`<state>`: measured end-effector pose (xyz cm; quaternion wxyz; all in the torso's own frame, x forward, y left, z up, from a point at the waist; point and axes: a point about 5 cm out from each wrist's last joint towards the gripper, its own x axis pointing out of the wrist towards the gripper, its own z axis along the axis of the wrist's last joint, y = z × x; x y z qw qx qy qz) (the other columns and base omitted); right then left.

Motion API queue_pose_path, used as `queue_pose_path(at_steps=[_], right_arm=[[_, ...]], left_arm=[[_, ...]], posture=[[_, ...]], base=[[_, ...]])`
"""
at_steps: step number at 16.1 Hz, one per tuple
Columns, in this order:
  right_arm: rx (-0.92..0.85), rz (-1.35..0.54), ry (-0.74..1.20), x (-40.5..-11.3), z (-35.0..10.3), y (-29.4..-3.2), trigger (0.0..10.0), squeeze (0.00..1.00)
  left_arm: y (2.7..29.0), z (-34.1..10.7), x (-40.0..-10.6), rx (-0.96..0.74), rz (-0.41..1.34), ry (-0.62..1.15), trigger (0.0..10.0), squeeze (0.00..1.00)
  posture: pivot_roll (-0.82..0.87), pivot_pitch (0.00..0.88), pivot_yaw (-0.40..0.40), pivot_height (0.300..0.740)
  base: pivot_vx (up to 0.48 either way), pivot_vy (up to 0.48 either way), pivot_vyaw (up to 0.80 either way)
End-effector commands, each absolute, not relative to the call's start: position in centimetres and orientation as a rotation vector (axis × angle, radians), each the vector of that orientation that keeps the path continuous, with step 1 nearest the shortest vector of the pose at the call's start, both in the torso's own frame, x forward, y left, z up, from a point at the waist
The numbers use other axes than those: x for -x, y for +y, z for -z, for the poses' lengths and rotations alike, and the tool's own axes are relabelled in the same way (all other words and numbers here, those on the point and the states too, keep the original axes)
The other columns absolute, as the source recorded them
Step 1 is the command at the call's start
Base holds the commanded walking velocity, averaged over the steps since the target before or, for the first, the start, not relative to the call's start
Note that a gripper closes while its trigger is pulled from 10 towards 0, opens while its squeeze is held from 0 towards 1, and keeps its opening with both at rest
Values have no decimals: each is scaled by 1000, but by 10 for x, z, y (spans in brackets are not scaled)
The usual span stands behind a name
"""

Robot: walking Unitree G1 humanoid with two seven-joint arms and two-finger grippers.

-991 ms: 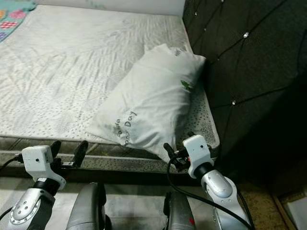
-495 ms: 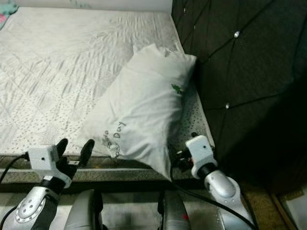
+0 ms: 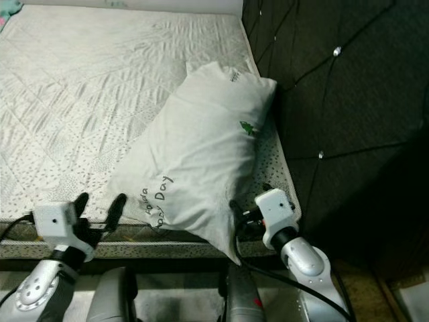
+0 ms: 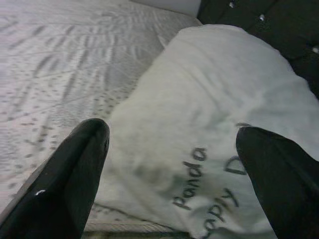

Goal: Clean up the room

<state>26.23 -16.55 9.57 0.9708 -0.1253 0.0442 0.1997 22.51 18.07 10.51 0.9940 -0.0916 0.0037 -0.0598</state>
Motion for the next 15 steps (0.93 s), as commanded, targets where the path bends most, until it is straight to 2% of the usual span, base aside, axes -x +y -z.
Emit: queue_pose_path(at_steps=[1, 5, 9, 12, 15], right_arm=[[261, -418, 78, -262, -97, -162, 10000, 0], [258, -412, 80, -262, -97, -163, 10000, 0], [264, -416, 75, -262, -97, -162, 10000, 0], [259, -404, 71, -263, -98, -163, 10000, 0], [245, -406, 70, -263, -98, -162, 10000, 0]], left_arm=[[185, -103, -222, 179, 93, 24, 10000, 0], [185, -102, -223, 178, 88, 25, 10000, 0], [185, -102, -223, 178, 84, 27, 10000, 0], [185, -102, -223, 177, 83, 28, 10000, 0], [185, -102, -223, 178, 82, 28, 10000, 0]], posture=[[-52, 144, -48, 571], [-52, 144, -48, 571], [-53, 142, -47, 571], [-52, 144, -49, 571], [-51, 143, -48, 536]], base=[[0, 0, 800], [0, 0, 105], [0, 0, 684], [0, 0, 0], [0, 0, 0]])
